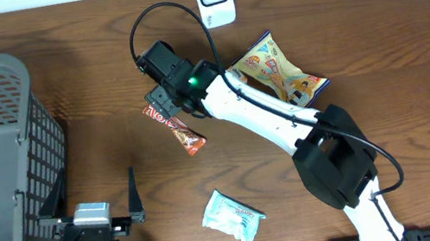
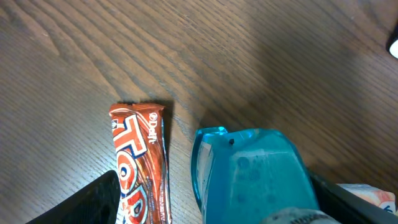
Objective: Scan the item barcode
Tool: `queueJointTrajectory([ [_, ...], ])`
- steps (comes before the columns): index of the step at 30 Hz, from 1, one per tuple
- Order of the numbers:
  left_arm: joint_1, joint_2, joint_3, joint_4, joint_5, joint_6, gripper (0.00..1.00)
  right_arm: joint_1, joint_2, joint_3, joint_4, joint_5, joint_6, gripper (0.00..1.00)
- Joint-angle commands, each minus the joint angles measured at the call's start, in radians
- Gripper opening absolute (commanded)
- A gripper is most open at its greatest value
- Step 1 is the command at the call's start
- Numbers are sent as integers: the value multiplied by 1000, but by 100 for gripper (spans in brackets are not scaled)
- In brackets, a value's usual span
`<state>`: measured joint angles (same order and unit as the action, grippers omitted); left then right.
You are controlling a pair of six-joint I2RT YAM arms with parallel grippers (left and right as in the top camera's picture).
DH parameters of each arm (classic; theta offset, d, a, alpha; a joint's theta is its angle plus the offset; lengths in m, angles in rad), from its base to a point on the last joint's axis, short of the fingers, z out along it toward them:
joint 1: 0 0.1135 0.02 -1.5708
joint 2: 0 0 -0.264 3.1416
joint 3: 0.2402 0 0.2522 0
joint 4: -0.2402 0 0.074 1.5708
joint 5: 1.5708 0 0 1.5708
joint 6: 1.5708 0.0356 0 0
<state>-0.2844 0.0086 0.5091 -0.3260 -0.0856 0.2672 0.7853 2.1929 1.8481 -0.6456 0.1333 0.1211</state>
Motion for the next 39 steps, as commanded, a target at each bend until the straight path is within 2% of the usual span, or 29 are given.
queueJointTrajectory([
  [1, -5, -6, 2, 6, -13, 13, 100, -15, -5, 0, -5, 37, -3, 44],
  [4, -5, -6, 2, 6, -13, 13, 100, -15, -35, 0, -8, 38, -3, 64],
  [11, -5, -6, 2, 6, -13, 13, 100, -14, -111, 0, -37, 37, -3, 85],
  [13, -5, -6, 2, 6, -13, 13, 100, -13, -112, 0, -48, 37, -3, 98],
  [26, -5, -6, 2, 6, -13, 13, 100, -18, -111, -2, -116, 42, -2, 99],
  [30, -5, -6, 2, 6, -13, 13, 100, -30, -109, -23, -123, 96, 57, 99],
  [36, -5, -6, 2, 6, -13, 13, 100, -61, -109, -68, -37, 94, 69, 99],
  [39, -5, -6, 2, 6, -13, 13, 100, -82, -109, -108, 18, 26, 69, 99],
])
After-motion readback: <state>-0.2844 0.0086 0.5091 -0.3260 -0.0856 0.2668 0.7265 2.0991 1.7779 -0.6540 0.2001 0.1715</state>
